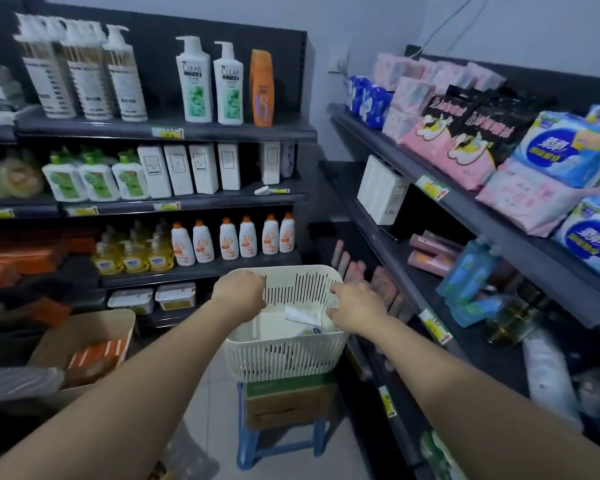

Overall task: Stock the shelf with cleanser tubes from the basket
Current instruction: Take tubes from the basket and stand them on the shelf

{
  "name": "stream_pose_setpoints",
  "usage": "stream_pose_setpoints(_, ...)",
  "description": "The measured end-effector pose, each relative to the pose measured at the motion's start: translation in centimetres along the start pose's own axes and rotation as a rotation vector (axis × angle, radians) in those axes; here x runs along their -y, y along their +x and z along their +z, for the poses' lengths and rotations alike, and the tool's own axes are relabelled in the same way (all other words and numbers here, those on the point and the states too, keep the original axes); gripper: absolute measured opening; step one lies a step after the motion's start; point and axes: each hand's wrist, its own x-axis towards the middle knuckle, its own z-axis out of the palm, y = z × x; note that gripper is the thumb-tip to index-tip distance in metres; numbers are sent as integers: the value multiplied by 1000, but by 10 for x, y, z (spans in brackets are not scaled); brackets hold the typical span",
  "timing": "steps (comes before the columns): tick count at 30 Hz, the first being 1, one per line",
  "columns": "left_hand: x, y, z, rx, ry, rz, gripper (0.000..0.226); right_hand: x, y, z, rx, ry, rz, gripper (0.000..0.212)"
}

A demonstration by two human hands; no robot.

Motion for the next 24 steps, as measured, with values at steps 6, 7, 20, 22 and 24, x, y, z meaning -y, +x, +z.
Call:
stream_pose_setpoints(6,9,49,29,100,-53,-45,31,-2,58,20,96,36,-38,38)
stream_pose_setpoints(7,10,57,36,123,-60,-57,30,-3,69,24,107,39,-51,38)
stream_pose_setpoints(20,12,154,141,441,-132,-180,37,-38,207,88,315,-26,-161,46)
stream_pose_setpoints(22,13,161,159,499,-130,-192,40,-43,221,103,349,-30,-163,48)
stream_pose_setpoints(24,15,166,179,564,-139,-212,45,-46,233,118,388,-43,-162,49)
